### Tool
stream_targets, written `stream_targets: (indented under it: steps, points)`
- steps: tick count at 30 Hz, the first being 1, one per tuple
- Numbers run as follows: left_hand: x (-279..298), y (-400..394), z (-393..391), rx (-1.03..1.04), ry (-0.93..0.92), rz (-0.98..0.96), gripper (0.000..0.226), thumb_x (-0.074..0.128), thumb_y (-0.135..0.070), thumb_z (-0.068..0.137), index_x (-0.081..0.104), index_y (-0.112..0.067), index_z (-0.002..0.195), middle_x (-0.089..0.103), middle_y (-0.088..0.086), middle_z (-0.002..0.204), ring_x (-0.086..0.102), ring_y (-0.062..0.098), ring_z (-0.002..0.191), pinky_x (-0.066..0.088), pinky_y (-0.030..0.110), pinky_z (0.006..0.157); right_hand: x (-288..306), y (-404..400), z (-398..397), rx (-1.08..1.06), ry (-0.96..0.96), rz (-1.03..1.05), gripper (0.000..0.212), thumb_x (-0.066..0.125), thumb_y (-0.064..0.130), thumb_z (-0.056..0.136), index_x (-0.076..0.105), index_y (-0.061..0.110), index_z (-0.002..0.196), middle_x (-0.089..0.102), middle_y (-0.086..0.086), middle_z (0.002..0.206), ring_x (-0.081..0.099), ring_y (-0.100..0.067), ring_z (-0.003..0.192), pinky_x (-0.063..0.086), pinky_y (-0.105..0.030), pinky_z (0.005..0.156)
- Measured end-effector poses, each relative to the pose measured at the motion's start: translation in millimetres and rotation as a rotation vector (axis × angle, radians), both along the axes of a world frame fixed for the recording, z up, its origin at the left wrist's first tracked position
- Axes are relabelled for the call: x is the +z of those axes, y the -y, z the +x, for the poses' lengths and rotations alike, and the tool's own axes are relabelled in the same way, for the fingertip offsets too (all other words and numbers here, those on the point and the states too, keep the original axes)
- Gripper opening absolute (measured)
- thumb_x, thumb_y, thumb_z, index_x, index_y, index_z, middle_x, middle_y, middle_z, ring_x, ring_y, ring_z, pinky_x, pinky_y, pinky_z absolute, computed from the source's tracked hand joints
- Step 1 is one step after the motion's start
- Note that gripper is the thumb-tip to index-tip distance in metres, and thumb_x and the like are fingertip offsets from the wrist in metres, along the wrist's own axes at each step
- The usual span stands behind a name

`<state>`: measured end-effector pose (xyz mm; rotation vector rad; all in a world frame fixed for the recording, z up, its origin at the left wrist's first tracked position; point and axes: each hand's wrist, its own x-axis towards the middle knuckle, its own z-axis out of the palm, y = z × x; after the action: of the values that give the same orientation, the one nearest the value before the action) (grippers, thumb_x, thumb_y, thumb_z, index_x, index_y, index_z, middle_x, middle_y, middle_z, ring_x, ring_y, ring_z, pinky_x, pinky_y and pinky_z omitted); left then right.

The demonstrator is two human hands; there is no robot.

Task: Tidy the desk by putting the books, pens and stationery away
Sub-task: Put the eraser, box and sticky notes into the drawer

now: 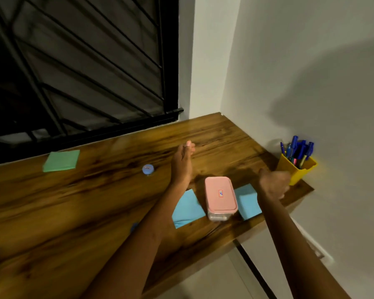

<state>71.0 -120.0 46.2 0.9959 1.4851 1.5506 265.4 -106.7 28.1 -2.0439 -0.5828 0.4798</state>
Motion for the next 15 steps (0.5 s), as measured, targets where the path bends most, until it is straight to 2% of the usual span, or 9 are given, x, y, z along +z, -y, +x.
stream_targets:
  steps: [2,5,10,15]
  points:
    - [0.7,12.5,-19.9,0.025,0.003,0.003,0.031,0.038,-0.028,0.101,0.062,-0.009,0.106,0.064,0.005,0.103,0.060,0.021,0.103,0.045,0.038,0.095,3.8,3.5,-20.5,0.101,0.073,0.072,0.040,0.059,0.017,0.084,0.053,0.001,0.120,0.054,-0.021,0.125,0.051,-0.042,0.117,0.042,-0.052,0.099]
    - [4.4,41.2,-56.9,0.067,0.000,0.020,0.034,0.038,-0.026,0.101,0.062,-0.004,0.110,0.064,0.007,0.105,0.059,0.019,0.102,0.045,0.036,0.094,18.0,19.4,-66.5,0.258,0.131,0.168,0.030,0.060,0.011,0.084,0.058,0.000,0.112,0.057,-0.023,0.121,0.052,-0.040,0.116,0.041,-0.044,0.100]
    - [7.7,97.5,-131.0,0.185,0.014,0.048,0.024,0.040,-0.022,0.101,0.061,-0.010,0.097,0.064,0.011,0.102,0.057,0.016,0.097,0.043,0.031,0.089,21.2,50.5,-161.1,0.499,0.078,0.268,0.020,0.063,0.007,0.080,0.061,0.005,0.100,0.062,-0.021,0.107,0.057,-0.037,0.105,0.045,-0.042,0.093]
    - [7.2,169.3,-206.7,0.300,-0.057,0.030,0.034,0.040,-0.023,0.101,0.063,0.000,0.110,0.065,0.011,0.107,0.056,0.014,0.099,0.043,0.029,0.088,15.2,102.0,-254.0,0.731,-0.007,0.319,0.017,0.063,0.004,0.079,0.061,0.004,0.096,0.063,-0.023,0.103,0.059,-0.035,0.100,0.044,-0.044,0.094]
